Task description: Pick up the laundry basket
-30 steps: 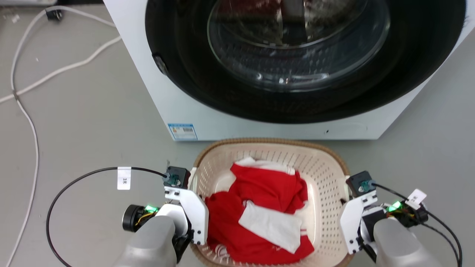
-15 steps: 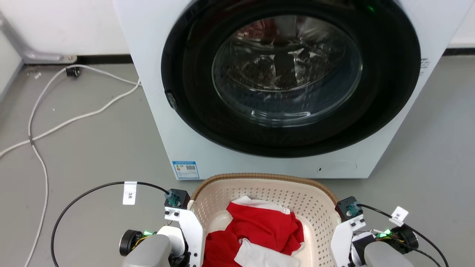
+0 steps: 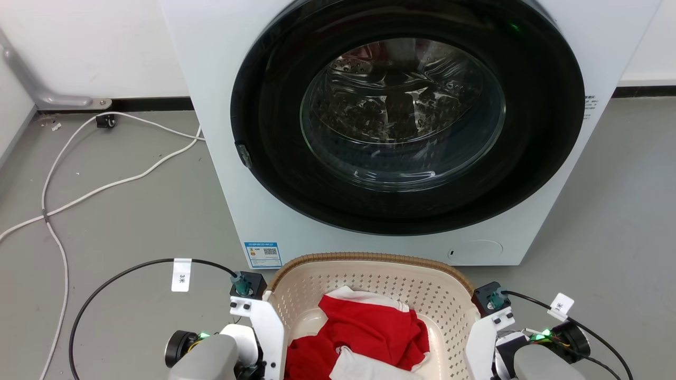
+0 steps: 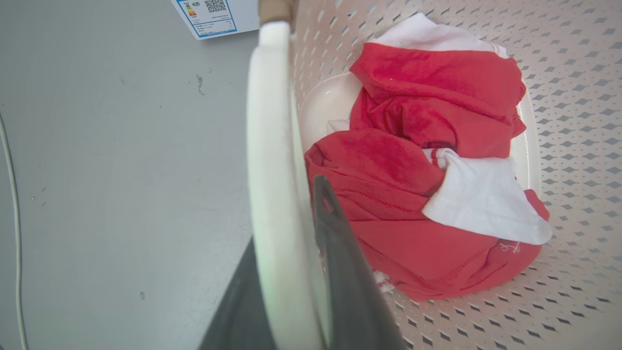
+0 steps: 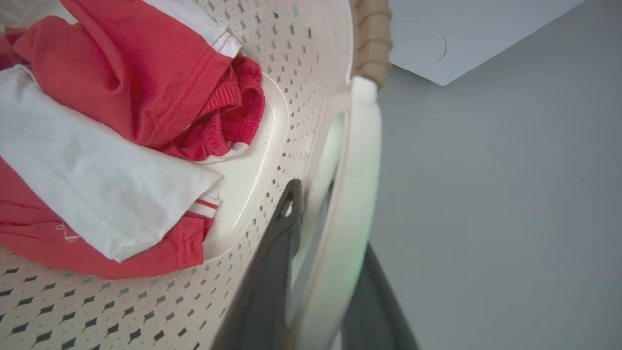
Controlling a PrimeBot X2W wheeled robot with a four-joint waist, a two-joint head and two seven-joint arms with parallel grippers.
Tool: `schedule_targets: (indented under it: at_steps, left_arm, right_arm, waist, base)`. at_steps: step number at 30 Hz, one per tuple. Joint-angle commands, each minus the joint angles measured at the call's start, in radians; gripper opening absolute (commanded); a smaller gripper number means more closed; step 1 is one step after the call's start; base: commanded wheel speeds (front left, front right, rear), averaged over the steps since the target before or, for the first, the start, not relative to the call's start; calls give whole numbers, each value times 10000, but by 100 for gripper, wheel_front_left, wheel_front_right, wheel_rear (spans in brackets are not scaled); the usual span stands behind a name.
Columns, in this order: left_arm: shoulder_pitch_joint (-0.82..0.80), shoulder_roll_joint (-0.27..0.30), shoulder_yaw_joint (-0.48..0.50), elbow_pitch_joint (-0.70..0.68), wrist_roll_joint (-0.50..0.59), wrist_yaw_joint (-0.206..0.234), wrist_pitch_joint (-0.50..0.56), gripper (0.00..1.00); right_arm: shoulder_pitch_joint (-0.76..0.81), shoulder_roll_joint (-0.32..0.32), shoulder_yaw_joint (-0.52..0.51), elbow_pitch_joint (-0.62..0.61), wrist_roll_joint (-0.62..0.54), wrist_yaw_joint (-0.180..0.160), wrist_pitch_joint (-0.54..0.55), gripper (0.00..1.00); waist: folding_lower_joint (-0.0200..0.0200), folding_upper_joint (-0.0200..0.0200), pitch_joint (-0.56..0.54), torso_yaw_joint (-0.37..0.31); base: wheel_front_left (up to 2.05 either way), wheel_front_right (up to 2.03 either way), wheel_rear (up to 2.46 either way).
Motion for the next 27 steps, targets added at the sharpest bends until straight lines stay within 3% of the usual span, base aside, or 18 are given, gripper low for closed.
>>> schedule_targets:
  at_steps: [1,27]
  left_arm:
    - [-2,168,-39,-70,-21,-51,-50,0]
    - [-200,332,-749,13,-749,-40,-8,0]
  right_arm:
    - [11,-235,175,53,-61,-4,61,0]
    - [-210,-608,1664,60,1536,-4,177,0]
  waist:
    - [1,-1,0,-1]
    - [1,-1,49,-97]
  base:
    - [0,0,0]
    - [0,0,0]
